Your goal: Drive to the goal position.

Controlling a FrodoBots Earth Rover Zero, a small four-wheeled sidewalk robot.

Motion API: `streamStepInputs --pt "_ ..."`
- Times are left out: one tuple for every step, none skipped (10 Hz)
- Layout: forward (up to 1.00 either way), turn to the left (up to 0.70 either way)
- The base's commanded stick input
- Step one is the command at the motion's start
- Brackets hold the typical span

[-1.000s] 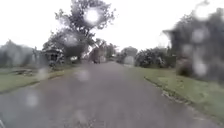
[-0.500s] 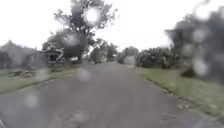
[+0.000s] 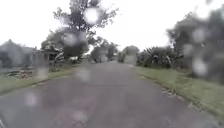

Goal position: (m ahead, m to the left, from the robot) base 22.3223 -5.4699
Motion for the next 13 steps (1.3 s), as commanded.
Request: streamStepInputs --pt "1.00 0.00" --pt "1.00 0.00" --pt "1.00 0.00" --pt "1.00 0.00" --pt "1.00 0.00" --pt "1.00 0.00" --pt "1.00 0.00" --pt "1.00 0.00" --pt "1.00 0.00" --pt "1.00 0.00" --pt "1.00 0.00" --pt "1.00 0.00" --pt "1.00 0.00"
